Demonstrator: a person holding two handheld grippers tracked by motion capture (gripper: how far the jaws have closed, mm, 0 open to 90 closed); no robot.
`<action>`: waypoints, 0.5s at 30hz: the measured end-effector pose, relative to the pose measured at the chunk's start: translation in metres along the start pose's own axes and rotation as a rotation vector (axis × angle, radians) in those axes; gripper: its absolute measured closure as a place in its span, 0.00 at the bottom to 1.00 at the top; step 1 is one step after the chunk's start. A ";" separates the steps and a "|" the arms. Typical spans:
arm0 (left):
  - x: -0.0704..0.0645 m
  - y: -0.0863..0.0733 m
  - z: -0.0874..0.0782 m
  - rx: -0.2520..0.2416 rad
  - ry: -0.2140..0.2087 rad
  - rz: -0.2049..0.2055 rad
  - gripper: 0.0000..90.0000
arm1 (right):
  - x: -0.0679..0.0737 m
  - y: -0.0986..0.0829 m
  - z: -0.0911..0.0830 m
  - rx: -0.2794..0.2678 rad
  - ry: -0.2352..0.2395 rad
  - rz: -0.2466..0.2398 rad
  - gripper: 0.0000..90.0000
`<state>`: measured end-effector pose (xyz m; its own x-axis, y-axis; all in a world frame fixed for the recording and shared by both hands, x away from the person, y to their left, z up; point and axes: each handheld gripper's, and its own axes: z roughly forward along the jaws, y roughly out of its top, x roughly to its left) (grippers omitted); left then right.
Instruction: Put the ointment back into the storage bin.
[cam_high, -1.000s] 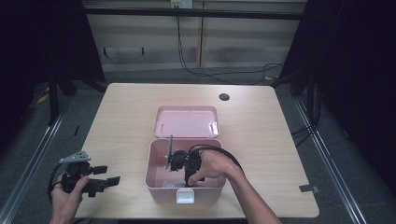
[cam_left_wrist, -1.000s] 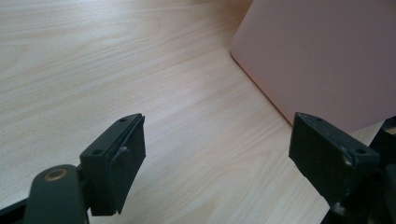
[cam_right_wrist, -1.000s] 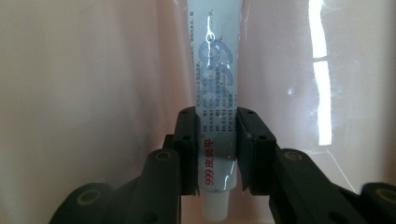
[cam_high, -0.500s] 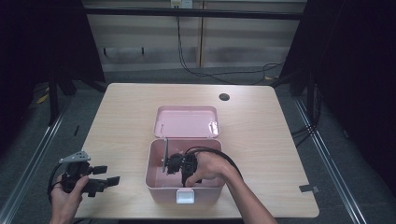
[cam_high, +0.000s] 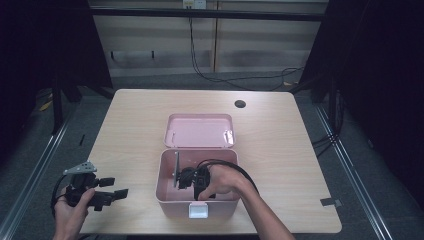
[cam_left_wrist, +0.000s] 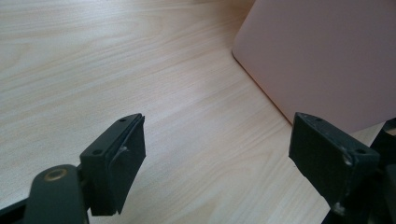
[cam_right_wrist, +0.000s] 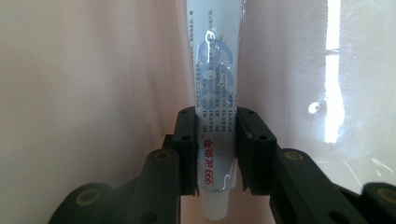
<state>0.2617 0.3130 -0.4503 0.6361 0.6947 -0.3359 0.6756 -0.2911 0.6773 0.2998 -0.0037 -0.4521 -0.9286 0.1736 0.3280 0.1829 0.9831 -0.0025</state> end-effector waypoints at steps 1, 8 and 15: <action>0.000 0.000 0.000 -0.001 0.000 0.001 0.21 | 0.000 0.000 0.000 0.003 0.002 0.010 0.79; 0.000 0.000 0.000 -0.006 -0.002 0.000 0.21 | 0.001 0.001 0.000 0.008 -0.005 0.014 0.78; 0.000 0.000 0.000 -0.006 -0.002 0.000 0.21 | 0.001 0.001 -0.002 -0.003 -0.006 0.013 0.75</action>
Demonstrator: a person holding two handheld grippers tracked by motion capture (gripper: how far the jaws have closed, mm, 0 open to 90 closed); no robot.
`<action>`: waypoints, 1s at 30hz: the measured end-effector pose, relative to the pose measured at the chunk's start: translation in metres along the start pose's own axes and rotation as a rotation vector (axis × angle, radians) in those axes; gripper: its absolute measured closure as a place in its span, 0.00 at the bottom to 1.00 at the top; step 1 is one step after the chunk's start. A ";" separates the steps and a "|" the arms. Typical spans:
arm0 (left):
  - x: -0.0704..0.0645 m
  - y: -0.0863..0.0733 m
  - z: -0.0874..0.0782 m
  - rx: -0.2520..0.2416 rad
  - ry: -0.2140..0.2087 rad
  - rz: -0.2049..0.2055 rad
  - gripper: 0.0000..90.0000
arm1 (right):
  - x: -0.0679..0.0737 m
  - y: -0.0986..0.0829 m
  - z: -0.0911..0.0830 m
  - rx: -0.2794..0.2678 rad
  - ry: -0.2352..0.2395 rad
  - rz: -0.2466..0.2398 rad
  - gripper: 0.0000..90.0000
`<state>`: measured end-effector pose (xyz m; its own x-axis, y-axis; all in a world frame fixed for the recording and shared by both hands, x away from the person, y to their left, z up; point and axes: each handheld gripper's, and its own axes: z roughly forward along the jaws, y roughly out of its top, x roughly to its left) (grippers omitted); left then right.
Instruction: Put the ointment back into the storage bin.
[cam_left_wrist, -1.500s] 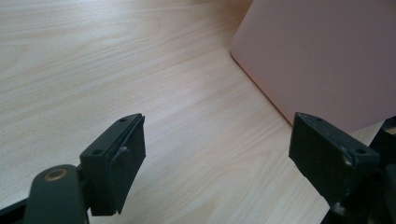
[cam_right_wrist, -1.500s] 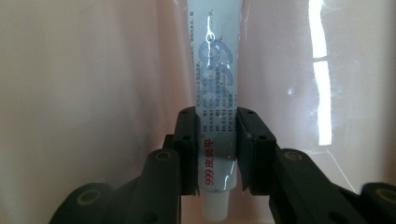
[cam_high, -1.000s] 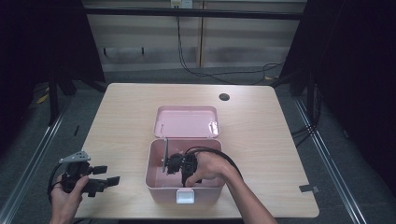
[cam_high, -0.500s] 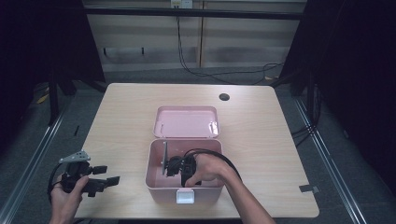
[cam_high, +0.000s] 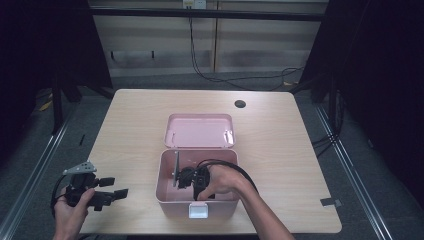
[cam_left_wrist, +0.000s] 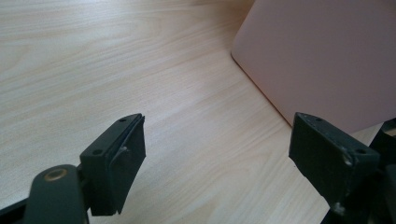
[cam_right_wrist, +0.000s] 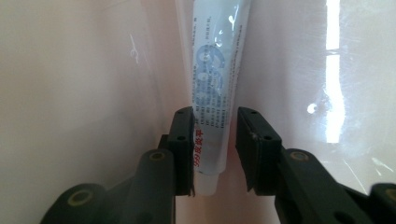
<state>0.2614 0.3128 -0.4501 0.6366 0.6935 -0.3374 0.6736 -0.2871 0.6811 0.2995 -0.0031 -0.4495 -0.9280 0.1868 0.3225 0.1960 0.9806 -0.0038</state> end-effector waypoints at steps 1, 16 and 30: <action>0.000 0.000 0.000 0.000 0.001 0.001 0.21 | 0.000 0.000 0.000 -0.001 -0.002 0.005 0.74; 0.000 0.000 0.000 0.008 0.001 0.008 0.21 | 0.002 -0.006 -0.013 -0.033 -0.022 0.026 0.71; 0.000 0.000 0.000 0.004 0.002 0.004 0.21 | 0.004 -0.017 -0.029 -0.068 -0.055 0.053 0.70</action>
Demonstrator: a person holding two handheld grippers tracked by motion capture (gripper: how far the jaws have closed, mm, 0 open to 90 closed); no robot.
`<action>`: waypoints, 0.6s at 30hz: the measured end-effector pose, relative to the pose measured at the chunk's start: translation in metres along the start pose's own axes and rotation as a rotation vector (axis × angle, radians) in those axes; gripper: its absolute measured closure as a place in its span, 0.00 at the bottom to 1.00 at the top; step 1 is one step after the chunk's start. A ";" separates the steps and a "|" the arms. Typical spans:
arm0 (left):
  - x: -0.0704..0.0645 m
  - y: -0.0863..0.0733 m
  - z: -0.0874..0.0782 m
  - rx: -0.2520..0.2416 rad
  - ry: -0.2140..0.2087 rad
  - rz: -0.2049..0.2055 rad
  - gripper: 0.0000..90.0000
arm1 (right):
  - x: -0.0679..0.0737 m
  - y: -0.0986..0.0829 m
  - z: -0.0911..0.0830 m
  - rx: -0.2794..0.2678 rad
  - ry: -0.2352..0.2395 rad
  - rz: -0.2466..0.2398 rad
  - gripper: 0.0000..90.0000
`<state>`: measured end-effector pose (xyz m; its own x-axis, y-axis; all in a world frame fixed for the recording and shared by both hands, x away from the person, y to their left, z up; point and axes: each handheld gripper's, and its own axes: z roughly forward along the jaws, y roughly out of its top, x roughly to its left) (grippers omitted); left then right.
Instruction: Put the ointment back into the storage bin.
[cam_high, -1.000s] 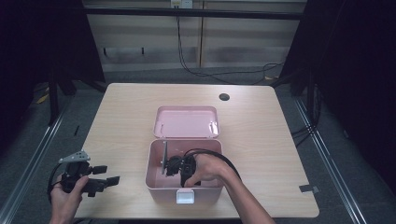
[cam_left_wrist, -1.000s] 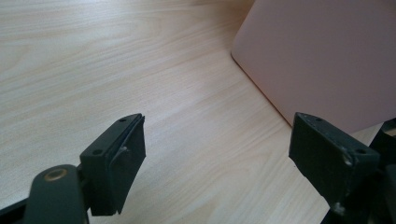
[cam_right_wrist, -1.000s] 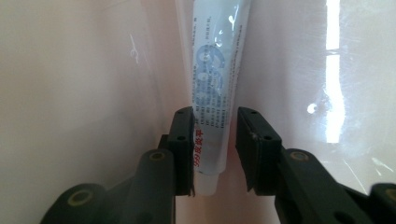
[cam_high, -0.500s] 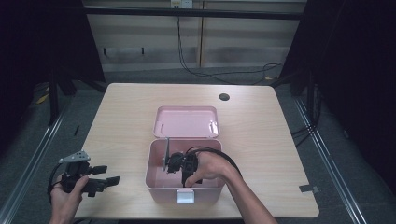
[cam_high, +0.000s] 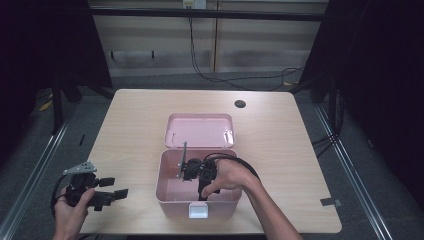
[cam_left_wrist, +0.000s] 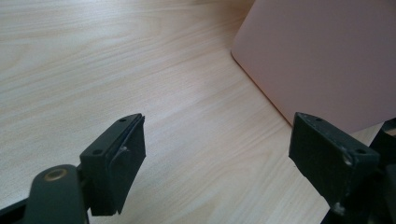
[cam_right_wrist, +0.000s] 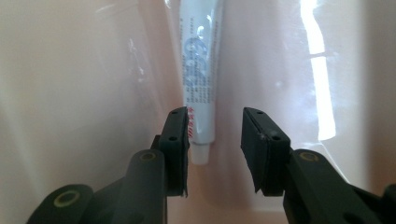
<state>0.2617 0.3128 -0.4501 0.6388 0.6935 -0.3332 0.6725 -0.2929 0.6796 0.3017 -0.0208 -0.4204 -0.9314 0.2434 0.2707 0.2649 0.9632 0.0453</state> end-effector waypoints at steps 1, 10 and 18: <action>0.000 0.000 0.000 0.001 0.000 0.002 0.21 | 0.000 -0.001 -0.004 -0.006 -0.003 0.003 0.69; 0.000 0.000 0.000 0.003 -0.001 0.003 0.21 | 0.001 -0.006 -0.019 -0.038 -0.026 0.007 0.69; 0.000 0.000 0.000 0.004 -0.001 0.003 0.21 | 0.003 -0.010 -0.030 -0.064 -0.043 0.005 0.69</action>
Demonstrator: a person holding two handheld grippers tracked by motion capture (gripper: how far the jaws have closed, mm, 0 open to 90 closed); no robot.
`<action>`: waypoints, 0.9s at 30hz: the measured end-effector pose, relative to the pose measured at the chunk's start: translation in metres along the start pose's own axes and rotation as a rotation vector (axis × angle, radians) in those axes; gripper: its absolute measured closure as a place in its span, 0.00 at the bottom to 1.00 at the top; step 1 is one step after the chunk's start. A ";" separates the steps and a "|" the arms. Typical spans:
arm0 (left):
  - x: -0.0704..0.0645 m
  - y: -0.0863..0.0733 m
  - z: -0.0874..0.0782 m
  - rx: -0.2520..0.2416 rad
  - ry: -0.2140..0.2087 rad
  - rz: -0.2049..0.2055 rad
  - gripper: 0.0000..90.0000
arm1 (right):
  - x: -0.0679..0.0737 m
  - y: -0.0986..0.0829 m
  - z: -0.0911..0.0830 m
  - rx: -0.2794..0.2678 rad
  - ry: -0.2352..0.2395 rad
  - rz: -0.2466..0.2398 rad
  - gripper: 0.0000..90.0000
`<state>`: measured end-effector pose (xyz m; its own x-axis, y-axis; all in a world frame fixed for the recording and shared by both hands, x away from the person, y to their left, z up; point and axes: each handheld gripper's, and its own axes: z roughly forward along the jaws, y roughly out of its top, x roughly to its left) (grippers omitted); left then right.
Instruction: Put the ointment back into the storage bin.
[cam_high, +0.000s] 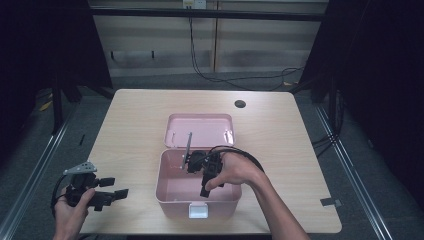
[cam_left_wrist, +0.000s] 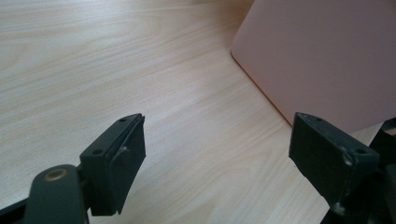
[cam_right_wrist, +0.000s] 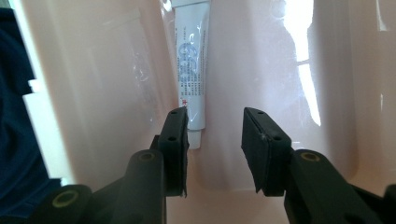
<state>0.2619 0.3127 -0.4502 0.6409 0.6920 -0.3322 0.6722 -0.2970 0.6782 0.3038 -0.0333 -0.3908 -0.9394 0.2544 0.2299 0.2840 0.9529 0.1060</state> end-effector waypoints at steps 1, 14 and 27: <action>0.000 0.000 0.000 0.002 -0.002 0.000 0.21 | 0.000 -0.001 -0.002 0.000 0.001 0.004 0.69; 0.000 0.000 0.000 0.001 -0.001 0.000 0.21 | 0.002 -0.007 -0.021 -0.014 -0.029 0.005 0.69; 0.000 0.000 0.000 0.000 0.000 0.001 0.21 | 0.006 -0.022 -0.054 -0.056 -0.084 0.036 0.69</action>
<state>0.2620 0.3126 -0.4503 0.6418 0.6914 -0.3318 0.6717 -0.2980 0.6782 0.3027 -0.0614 -0.3393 -0.9403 0.3038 0.1532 0.3263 0.9328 0.1532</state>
